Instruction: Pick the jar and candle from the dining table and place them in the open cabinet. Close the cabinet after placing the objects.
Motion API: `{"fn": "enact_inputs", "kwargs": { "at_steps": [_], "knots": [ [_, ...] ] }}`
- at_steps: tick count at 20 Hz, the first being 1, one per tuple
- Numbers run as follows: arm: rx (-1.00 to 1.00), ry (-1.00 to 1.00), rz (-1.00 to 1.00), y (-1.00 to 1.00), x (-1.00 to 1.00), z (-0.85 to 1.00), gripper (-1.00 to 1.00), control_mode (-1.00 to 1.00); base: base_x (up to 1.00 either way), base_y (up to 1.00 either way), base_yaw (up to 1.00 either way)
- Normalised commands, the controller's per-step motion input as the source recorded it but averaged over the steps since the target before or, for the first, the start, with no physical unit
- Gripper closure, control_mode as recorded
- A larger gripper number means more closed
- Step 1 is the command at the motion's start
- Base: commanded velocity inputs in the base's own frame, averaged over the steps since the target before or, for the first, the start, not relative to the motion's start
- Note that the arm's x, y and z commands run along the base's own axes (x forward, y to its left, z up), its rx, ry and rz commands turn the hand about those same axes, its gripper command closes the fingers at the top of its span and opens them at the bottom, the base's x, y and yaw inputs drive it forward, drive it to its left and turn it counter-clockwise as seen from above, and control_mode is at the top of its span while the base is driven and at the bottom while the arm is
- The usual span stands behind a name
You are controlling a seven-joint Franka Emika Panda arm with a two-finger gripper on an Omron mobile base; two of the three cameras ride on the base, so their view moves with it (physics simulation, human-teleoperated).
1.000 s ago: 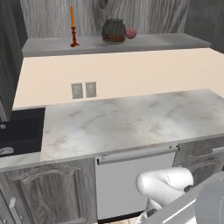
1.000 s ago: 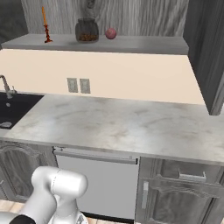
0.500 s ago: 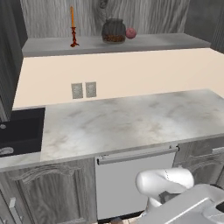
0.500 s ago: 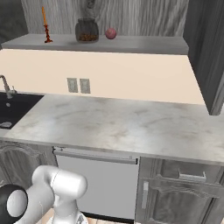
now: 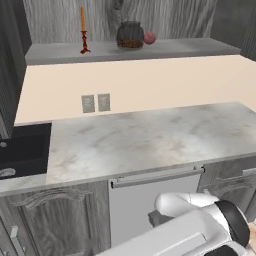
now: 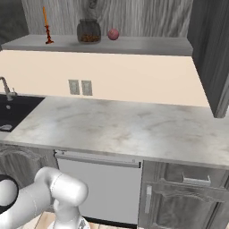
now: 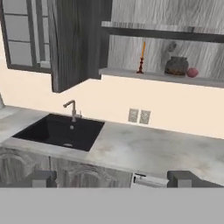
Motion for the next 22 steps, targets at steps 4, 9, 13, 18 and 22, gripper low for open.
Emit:
{"fn": "enact_inputs", "kwargs": {
  "at_steps": [4, 9, 13, 18, 22],
  "knots": [
    [0.00, -0.07, -0.18, 0.29, 0.00, 0.00, -1.00, -1.00, 0.00, 0.00, 0.00],
    [0.00, -0.07, -0.23, 0.43, 0.13, 0.17, -1.00, -1.00, 0.00, 0.00, 0.00],
    [0.00, -0.05, -0.24, 0.45, 0.21, 0.22, -1.00, -1.00, 0.00, 0.00, 0.00],
    [0.00, -0.01, -0.22, 0.42, 0.07, 0.12, -1.00, -1.00, 0.00, 0.00, 0.00],
    [-0.06, 0.00, -0.13, 0.41, 0.08, 0.00, -1.00, -1.00, 0.00, 0.00, 0.00]
  ]
}}
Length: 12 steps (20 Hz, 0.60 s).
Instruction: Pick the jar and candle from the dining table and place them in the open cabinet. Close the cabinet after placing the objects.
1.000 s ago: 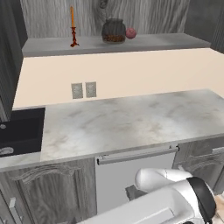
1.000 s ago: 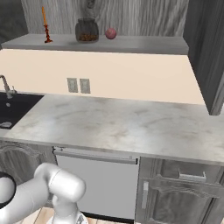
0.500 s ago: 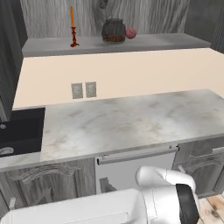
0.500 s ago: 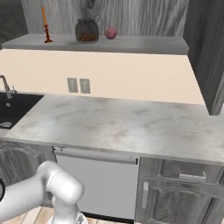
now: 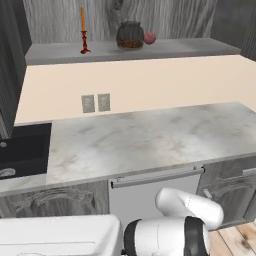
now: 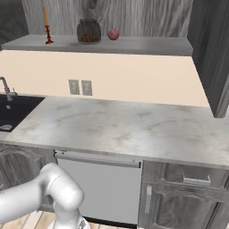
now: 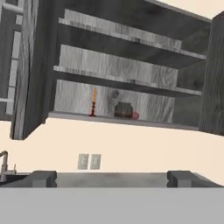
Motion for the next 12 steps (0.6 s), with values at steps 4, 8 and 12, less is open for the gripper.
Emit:
{"fn": "enact_inputs", "kwargs": {
  "at_steps": [4, 8, 12],
  "knots": [
    [-0.09, 0.00, -0.23, 0.40, 0.52, 0.00, -1.00, -1.00, 0.00, 0.00, 0.00],
    [0.00, 0.00, -0.21, 0.21, 0.36, 0.00, -1.00, -1.00, 0.00, 0.00, 0.00],
    [0.00, 0.00, -0.22, 0.24, 0.61, 0.00, -1.00, -1.00, 0.00, 0.00, 0.00]
  ]
}}
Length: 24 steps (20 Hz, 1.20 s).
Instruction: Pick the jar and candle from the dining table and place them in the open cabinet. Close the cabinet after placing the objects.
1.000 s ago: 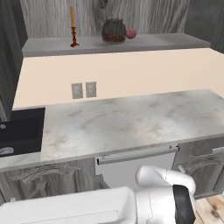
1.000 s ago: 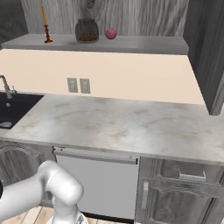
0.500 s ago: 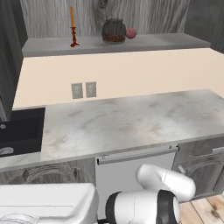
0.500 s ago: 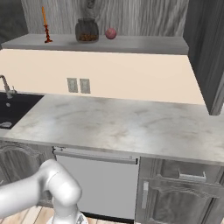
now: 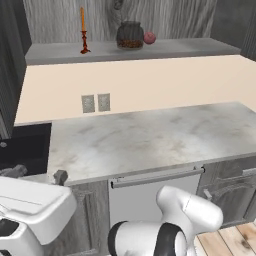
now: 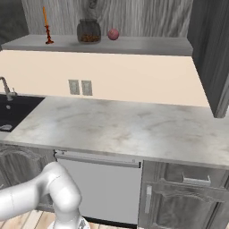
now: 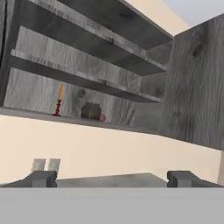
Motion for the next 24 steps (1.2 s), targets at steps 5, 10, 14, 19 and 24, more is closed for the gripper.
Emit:
{"fn": "enact_inputs", "kwargs": {
  "at_steps": [5, 10, 14, 19, 24],
  "knots": [
    [0.00, 0.00, -0.15, 0.24, 0.64, 0.00, -1.00, -1.00, 0.00, 0.00, 0.00],
    [0.00, 0.00, -0.03, 0.08, 0.57, 0.00, -1.00, -1.00, 0.00, 0.00, 0.00],
    [0.00, 0.00, -0.02, 0.14, 0.16, -0.01, -1.00, -1.00, 0.00, 0.00, 0.00],
    [0.00, 0.00, -0.05, 0.25, 0.00, 0.00, -1.00, -1.00, 0.00, 0.00, 0.00],
    [0.00, 0.00, -0.14, 0.46, 0.04, 0.00, -1.00, -1.00, 0.00, 0.00, 0.00]
  ]
}}
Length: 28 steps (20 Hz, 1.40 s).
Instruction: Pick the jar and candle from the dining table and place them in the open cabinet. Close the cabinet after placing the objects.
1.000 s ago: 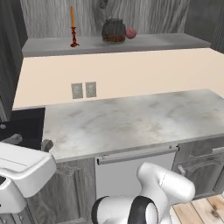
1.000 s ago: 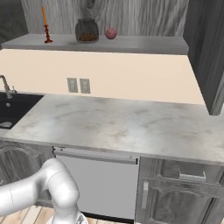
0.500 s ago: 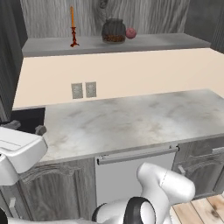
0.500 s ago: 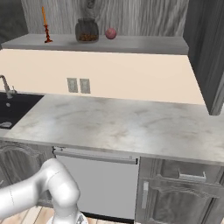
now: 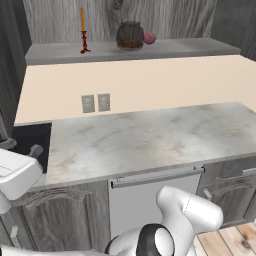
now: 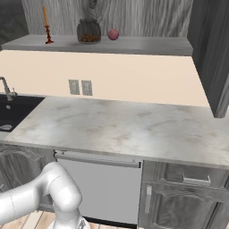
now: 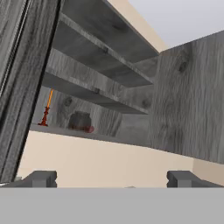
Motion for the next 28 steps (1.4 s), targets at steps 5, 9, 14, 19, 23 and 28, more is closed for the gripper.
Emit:
{"fn": "enact_inputs", "kwargs": {
  "at_steps": [5, 9, 14, 19, 23, 28],
  "knots": [
    [0.00, 0.00, -0.15, 0.68, -0.05, 0.00, -1.00, -1.00, 0.00, 0.00, 0.00],
    [0.00, -0.01, -0.13, 0.78, -0.01, 0.00, -1.00, -1.00, 0.00, 0.00, 0.00],
    [0.00, -0.06, -0.04, 0.45, -0.09, 0.01, -1.00, -1.00, 0.00, 0.00, 0.00],
    [0.00, -0.01, -0.11, 0.48, 0.16, 0.00, -1.00, -1.00, 0.00, 0.00, 0.00],
    [0.00, 0.00, -0.14, 0.54, 0.39, 0.00, -1.00, -1.00, 0.00, 0.00, 0.00],
    [0.00, 0.00, -0.17, 0.49, 0.47, 0.00, -1.00, -1.00, 0.00, 0.00, 0.00]
  ]
}}
